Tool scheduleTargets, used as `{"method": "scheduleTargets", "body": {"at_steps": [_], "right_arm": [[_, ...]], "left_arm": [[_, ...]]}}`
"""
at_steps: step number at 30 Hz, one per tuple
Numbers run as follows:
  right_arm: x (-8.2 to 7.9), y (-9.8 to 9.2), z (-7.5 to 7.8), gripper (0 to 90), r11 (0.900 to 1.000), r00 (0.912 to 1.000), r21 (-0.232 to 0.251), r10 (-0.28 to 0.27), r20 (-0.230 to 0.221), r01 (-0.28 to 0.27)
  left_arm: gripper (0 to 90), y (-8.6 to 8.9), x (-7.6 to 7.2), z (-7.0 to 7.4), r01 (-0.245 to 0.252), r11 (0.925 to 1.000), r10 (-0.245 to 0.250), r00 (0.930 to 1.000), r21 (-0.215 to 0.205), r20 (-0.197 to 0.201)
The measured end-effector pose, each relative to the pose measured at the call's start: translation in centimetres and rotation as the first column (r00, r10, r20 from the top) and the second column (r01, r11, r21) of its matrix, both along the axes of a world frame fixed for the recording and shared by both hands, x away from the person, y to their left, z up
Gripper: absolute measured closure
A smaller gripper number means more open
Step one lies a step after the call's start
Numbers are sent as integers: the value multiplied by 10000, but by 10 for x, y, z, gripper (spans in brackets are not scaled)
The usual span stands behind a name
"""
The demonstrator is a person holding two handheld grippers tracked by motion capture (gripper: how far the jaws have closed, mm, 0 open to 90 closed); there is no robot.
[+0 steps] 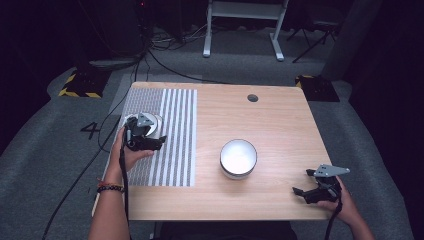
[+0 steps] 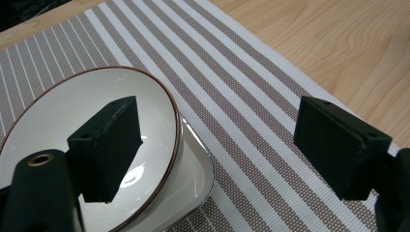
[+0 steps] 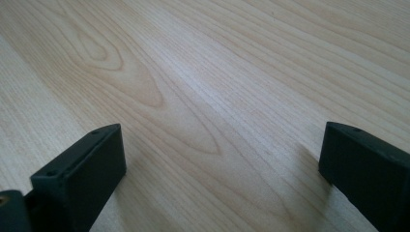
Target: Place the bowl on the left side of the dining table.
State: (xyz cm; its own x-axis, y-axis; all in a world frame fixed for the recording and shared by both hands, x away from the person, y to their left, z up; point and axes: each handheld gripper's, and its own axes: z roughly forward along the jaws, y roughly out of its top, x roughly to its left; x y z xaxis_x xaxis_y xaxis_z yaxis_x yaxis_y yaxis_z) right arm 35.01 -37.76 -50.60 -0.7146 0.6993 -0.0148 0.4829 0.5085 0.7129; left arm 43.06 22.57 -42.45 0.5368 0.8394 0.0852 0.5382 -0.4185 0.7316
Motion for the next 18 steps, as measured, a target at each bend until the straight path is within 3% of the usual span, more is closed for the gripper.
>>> {"method": "scheduleTargets", "body": {"at_steps": [9,12,18], "right_arm": [[0,0,0,28,10000,10000,2,-2,-1,2],[0,0,0,28,10000,10000,4,-2,-2,2],[0,0,0,28,10000,10000,3,1,0,-1]], "left_arm": [[165,-5,-6,3,302,9992,-300,9995,-262,95],[165,-8,-9,5,378,9992,-374,9988,-129,317],[163,-17,-15,7,730,9971,-735,9970,211,238]]}}
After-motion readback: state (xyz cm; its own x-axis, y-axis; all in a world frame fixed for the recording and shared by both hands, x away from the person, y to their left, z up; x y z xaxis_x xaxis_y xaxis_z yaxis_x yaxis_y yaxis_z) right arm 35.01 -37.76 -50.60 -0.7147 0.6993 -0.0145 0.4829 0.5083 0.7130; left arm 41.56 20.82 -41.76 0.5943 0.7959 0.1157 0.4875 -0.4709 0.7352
